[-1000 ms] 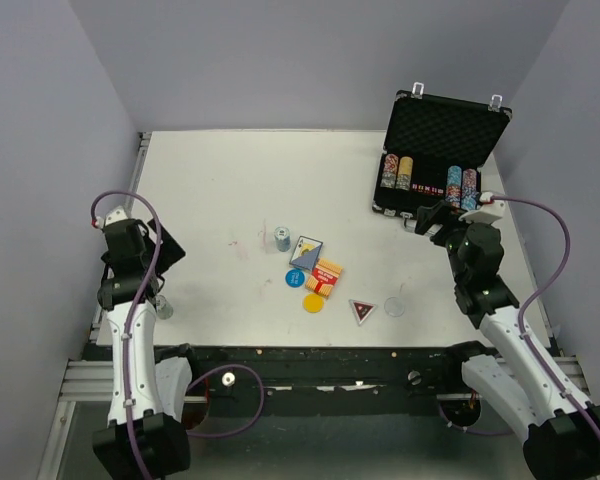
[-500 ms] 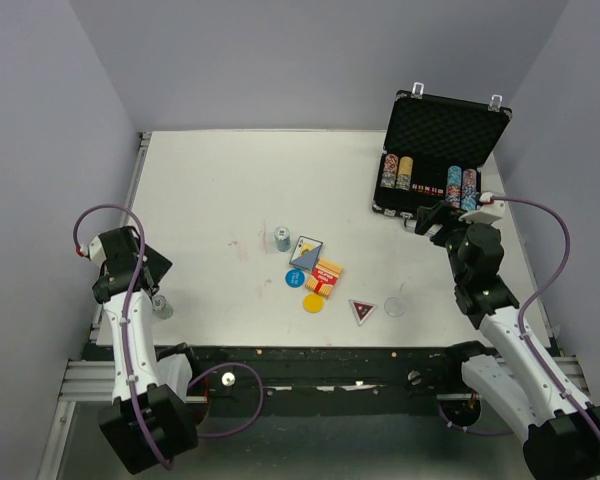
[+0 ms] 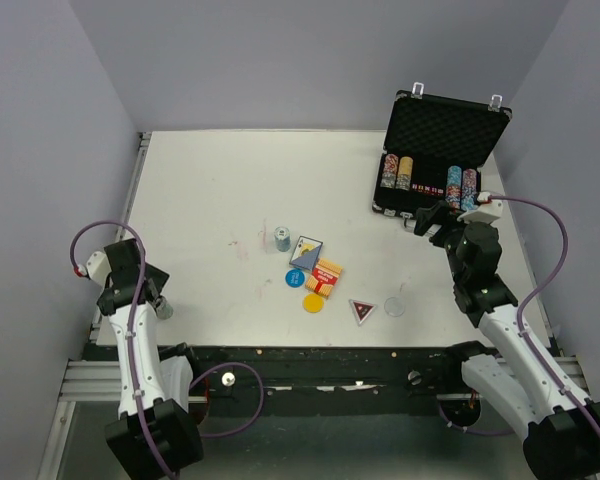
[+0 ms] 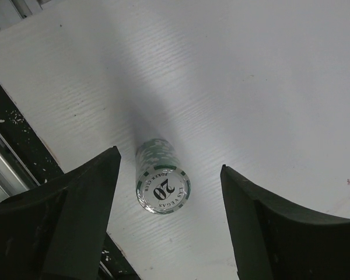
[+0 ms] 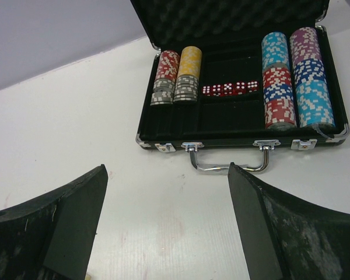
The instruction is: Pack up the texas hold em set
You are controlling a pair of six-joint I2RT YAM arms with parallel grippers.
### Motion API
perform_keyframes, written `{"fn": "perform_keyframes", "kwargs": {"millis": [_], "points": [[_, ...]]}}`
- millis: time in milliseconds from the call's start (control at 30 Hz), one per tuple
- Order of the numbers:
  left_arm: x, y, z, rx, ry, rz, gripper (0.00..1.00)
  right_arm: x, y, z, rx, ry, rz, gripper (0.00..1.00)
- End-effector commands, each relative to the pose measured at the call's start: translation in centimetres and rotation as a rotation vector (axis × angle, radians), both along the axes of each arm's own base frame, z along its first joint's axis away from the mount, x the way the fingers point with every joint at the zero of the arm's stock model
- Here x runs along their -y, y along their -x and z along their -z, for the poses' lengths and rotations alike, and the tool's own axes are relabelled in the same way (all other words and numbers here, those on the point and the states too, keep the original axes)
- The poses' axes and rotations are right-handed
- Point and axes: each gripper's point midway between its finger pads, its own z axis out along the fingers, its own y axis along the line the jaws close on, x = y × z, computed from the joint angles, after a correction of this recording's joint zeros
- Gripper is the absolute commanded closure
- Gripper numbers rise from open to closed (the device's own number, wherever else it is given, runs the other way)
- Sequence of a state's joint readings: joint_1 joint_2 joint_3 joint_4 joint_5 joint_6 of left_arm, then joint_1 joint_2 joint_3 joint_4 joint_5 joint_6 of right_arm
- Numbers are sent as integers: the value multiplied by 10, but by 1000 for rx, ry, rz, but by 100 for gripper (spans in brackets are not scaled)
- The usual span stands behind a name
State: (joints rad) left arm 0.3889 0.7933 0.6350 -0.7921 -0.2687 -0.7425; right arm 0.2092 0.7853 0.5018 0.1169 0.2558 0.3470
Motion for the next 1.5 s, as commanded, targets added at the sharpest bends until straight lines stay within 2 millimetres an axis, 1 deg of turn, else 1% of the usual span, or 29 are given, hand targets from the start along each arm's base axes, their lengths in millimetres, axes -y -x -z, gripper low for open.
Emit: {"fn": "perform_keyframes", "kwargs": {"millis": [0,67,267,367,567,600,767,833,867,900,933,967,1133,1200,1267,1300,1367,1467], "points": [[7,6,18,-21,61,-46,19,6,1,-6,6,11,29,9],[11,7,26,-41,94,-42,19,6,1,-6,6,10,30,9],[16,8,40,-59,126,-45,21,6,-1,-1,-5,16,31,9],[18,9,47,-75,139,-45,27,6,-2,0,-9,18,31,9],[18,8,49,-74,144,-46,36,8,-2,2,-12,23,36,8],[18,8,49,-72,144,-49,41,7,-2,3,-12,22,32,8],[18,8,48,-70,142,-46,55,7,-2,2,-11,22,33,9],[18,7,47,-66,143,-45,66,7,-2,2,-11,22,32,8],[18,8,46,-66,140,-46,76,6,-2,2,-12,22,30,8],[18,7,44,-61,137,-43,83,7,-2,1,-10,21,32,9],[17,7,43,-59,132,-41,95,6,-2,1,-10,22,29,9],[16,6,38,-49,125,-40,100,7,-1,1,-8,22,30,9],[13,-2,18,-16,90,5,100,6,0,-1,5,21,24,9],[11,-9,5,11,71,47,100,5,1,-2,8,20,18,9],[13,-23,-9,47,42,145,100,3,0,-4,12,17,9,9],[17,-33,-18,68,26,233,100,2,0,-4,12,16,0,9],[25,-45,-34,70,-7,356,100,-3,1,-6,16,12,-28,9],[47,-63,-60,121,-51,546,100,-16,0,-12,28,-5,-96,10]]}}
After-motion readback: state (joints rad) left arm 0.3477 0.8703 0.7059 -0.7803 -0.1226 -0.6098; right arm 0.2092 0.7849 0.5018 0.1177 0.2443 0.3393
